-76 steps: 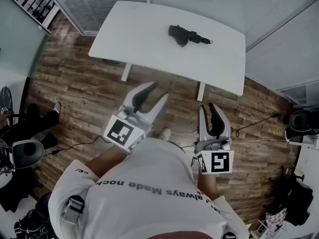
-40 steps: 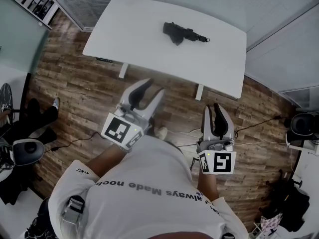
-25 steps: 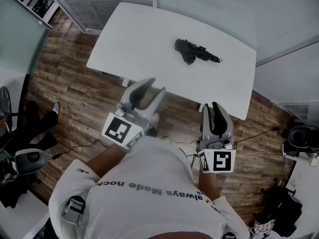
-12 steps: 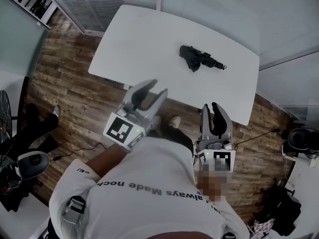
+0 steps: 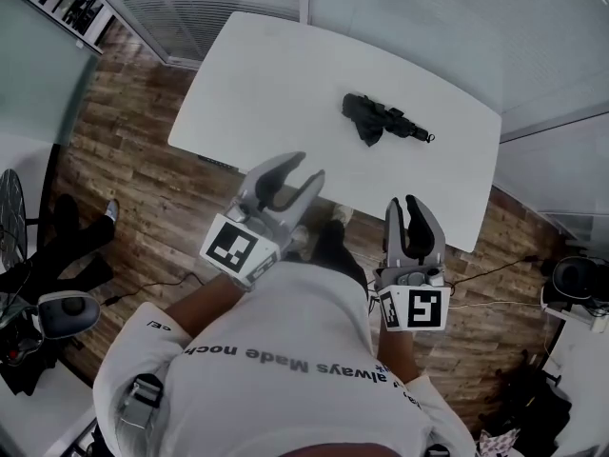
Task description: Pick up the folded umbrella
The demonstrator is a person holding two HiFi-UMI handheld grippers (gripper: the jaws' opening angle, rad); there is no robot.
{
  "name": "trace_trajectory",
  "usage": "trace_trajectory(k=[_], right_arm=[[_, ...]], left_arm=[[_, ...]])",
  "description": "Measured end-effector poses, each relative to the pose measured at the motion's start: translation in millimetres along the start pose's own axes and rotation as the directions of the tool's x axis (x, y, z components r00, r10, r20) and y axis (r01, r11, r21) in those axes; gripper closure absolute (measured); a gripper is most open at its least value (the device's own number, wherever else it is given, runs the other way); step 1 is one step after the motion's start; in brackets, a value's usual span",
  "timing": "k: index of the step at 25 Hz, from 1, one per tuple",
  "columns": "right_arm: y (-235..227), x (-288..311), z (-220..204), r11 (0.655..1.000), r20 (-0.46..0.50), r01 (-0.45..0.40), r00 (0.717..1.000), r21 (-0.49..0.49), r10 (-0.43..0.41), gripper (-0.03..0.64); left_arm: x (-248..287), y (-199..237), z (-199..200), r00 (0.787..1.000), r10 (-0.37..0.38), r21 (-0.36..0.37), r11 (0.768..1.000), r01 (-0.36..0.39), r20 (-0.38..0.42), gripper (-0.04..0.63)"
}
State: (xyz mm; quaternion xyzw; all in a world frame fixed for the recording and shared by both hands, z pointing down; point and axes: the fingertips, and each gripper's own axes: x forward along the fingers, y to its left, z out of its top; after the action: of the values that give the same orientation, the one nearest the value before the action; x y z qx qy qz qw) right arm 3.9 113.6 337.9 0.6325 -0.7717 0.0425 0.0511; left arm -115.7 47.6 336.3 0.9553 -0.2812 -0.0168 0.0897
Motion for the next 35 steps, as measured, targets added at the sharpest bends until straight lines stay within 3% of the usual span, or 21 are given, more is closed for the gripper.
trace_trajectory(k=[19, 26, 35], right_arm=[[-213, 83, 13, 0.999, 0.015, -0.036, 0.999, 0.002, 0.036, 0.534], [-258, 96, 9, 0.999, 0.012, -0.049, 0.999, -0.004, 0.049, 0.534], [-263, 108, 17, 0.999, 0.020, -0.042, 0.999, -0.007, 0.042, 0.534]], left_arm=[[216, 2, 14, 0.999, 0.049, 0.020, 0.999, -0.050, 0.009, 0.442], [259, -2, 8, 0.998, 0.066, 0.006, 0.998, -0.066, 0.014, 0.441], [270, 11, 15, 0.998, 0.061, 0.013, 0.998, -0.061, 0.014, 0.442]])
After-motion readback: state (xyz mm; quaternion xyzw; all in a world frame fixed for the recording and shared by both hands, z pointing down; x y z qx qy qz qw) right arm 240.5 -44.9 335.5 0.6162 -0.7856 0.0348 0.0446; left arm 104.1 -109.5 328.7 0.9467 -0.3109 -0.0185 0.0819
